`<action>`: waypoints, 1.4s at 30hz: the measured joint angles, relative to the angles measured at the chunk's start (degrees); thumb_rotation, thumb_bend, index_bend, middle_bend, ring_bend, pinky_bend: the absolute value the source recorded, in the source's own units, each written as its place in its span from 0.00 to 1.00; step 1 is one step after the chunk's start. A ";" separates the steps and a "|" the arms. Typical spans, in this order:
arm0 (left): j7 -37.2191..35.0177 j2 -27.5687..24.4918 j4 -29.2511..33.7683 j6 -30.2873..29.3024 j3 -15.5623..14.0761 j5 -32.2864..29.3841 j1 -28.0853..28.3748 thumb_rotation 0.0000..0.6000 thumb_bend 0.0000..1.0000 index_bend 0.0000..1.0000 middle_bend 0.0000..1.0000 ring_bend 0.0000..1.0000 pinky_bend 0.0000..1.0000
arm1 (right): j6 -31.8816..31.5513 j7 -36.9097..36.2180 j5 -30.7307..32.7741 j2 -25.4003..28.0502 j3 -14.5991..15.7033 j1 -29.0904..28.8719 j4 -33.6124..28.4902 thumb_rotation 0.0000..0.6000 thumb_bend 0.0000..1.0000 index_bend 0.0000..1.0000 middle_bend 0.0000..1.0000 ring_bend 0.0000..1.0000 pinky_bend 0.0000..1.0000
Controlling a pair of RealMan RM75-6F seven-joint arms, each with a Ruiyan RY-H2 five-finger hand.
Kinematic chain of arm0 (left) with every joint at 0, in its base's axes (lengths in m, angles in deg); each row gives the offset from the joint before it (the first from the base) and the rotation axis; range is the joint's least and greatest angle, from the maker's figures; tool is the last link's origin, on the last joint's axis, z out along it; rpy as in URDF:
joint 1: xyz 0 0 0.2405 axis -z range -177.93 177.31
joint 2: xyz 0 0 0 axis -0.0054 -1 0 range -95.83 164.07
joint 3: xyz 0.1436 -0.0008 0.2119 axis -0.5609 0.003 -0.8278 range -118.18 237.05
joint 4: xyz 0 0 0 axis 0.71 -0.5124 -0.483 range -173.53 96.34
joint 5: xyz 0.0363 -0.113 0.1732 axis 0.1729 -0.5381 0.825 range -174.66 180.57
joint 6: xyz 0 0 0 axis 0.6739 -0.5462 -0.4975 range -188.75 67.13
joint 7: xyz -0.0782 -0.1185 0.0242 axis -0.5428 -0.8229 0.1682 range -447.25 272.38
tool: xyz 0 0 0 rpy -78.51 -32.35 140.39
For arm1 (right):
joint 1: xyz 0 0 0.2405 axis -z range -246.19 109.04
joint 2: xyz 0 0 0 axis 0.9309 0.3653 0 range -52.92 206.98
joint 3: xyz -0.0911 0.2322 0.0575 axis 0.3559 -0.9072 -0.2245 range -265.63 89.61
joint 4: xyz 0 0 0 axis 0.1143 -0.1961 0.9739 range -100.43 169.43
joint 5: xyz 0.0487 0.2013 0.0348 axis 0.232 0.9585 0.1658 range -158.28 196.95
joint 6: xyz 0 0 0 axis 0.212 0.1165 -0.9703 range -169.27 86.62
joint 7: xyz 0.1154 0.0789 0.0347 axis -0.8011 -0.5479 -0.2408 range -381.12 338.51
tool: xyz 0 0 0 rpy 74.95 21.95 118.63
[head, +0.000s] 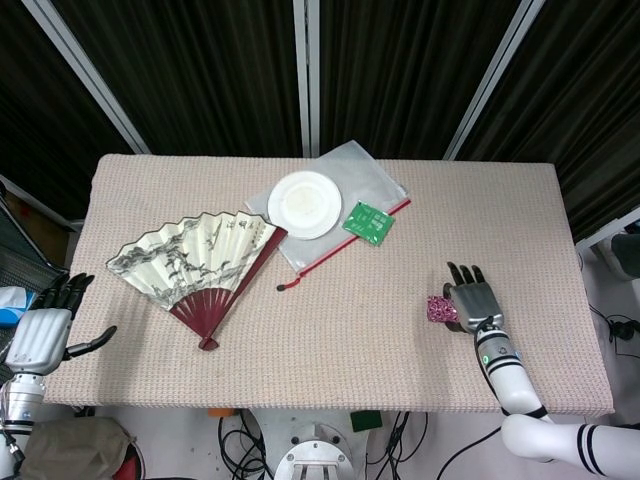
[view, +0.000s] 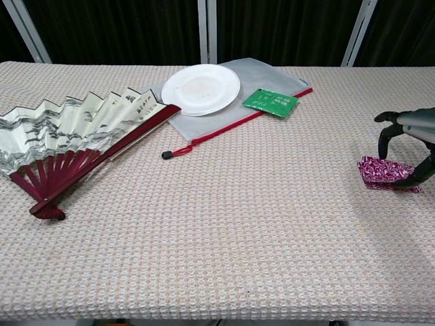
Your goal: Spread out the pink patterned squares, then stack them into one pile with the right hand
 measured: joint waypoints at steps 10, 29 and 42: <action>-0.13 -0.08 0.00 0.07 0.06 -0.17 0.00 0.08 0.09 0.06 0.06 0.04 0.16 | 0.77 1.15 0.00 -0.76 0.37 -1.00 0.72 1.00 0.53 0.40 0.02 0.00 0.00; -0.11 -0.14 0.13 -0.23 -0.01 0.00 -0.11 0.08 0.09 0.06 0.06 0.04 0.16 | 0.11 1.53 -0.06 1.41 1.40 -1.15 -2.16 1.00 0.48 0.29 0.00 0.00 0.00; -0.39 -0.44 0.28 -2.09 -0.02 0.72 -0.89 0.08 0.09 0.06 0.06 0.04 0.16 | -10.68 -11.77 -21.31 7.71 5.26 7.92 -4.29 1.00 0.39 0.00 0.00 0.00 0.00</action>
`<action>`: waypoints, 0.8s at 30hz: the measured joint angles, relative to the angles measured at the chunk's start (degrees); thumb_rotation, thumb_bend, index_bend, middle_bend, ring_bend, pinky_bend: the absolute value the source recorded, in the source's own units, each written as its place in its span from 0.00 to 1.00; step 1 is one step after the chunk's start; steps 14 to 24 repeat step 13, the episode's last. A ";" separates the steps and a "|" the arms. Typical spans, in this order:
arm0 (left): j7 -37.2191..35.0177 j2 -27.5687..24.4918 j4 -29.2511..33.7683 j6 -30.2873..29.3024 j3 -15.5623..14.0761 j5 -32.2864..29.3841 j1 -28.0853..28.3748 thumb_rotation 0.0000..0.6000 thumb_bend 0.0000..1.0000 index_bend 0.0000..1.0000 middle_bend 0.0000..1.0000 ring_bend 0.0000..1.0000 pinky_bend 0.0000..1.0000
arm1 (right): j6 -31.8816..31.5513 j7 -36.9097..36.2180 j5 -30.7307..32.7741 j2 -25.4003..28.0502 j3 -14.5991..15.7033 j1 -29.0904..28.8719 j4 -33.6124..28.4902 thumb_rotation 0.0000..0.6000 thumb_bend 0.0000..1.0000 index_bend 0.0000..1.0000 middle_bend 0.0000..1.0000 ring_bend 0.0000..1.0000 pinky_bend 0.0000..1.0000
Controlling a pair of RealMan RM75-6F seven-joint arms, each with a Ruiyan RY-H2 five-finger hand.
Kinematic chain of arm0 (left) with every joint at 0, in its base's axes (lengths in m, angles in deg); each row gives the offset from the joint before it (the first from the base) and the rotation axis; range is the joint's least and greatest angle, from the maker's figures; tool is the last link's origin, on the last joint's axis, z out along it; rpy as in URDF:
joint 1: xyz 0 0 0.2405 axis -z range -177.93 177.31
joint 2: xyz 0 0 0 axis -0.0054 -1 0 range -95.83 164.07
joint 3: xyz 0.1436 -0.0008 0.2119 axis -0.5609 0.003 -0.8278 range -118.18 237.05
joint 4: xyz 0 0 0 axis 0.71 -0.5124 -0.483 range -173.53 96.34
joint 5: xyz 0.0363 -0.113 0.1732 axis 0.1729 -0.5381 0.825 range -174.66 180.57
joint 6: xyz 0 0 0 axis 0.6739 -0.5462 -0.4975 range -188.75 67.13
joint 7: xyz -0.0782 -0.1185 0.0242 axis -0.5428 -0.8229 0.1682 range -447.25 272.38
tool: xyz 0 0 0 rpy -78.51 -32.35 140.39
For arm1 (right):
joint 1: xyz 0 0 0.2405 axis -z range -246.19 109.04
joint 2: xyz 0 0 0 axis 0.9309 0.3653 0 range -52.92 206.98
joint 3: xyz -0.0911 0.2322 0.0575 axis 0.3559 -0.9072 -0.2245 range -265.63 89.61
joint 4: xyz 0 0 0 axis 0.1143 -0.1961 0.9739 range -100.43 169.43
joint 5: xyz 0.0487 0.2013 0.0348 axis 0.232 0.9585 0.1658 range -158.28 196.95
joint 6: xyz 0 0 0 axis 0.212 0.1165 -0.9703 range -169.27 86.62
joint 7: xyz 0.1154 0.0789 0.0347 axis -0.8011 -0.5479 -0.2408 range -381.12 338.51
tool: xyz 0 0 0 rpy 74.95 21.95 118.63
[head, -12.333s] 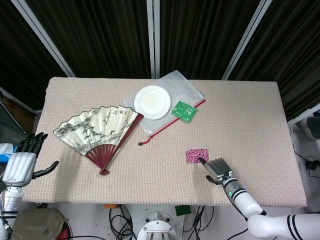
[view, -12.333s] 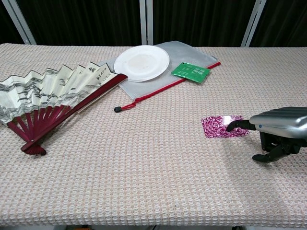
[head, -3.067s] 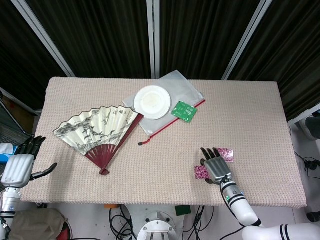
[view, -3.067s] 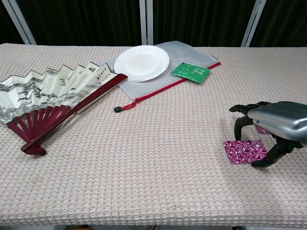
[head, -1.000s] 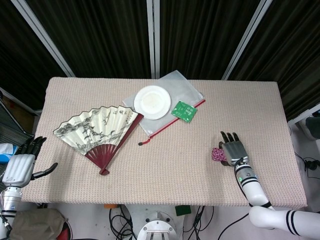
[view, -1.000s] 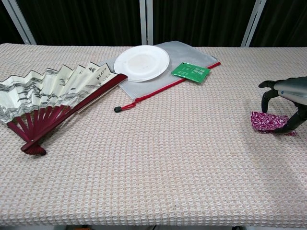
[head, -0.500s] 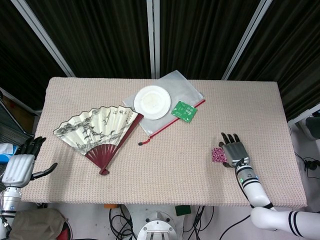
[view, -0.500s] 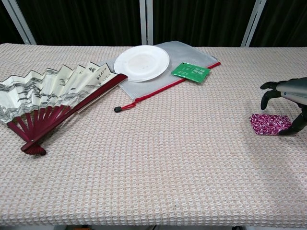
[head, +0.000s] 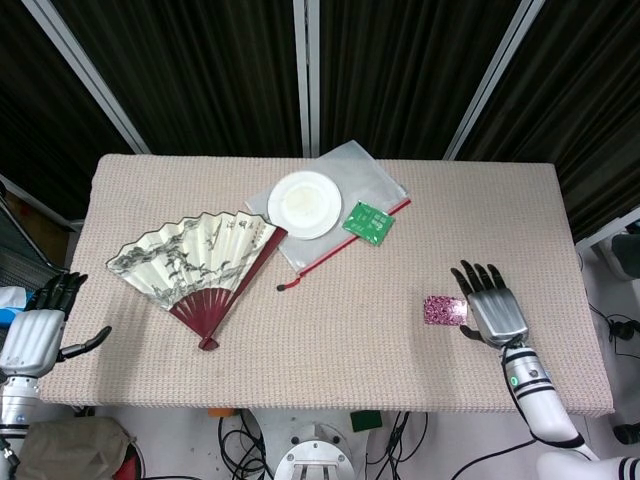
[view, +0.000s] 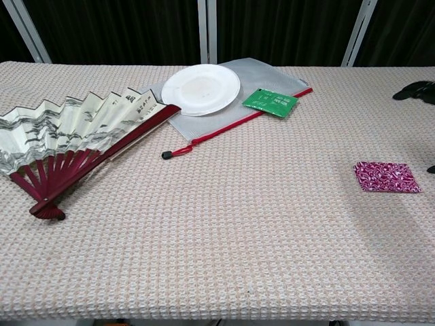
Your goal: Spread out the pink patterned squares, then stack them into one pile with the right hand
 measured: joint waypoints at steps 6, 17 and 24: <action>-0.36 0.42 -0.51 -1.44 -0.12 1.30 -0.38 0.08 0.09 0.06 0.06 0.04 0.16 | -15.02 -11.86 -11.09 0.69 1.98 10.73 10.52 1.00 0.39 0.00 0.00 0.00 0.00; -0.22 0.60 -0.37 -3.20 -0.39 2.42 -1.15 0.08 0.09 0.06 0.06 0.04 0.16 | -20.47 -22.79 -14.22 2.20 1.60 18.94 18.96 1.00 0.42 0.00 0.00 0.00 0.00; -0.22 0.60 -0.37 -3.20 -0.39 2.42 -1.15 0.08 0.09 0.06 0.06 0.04 0.16 | -20.47 -22.79 -14.22 2.20 1.60 18.94 18.96 1.00 0.42 0.00 0.00 0.00 0.00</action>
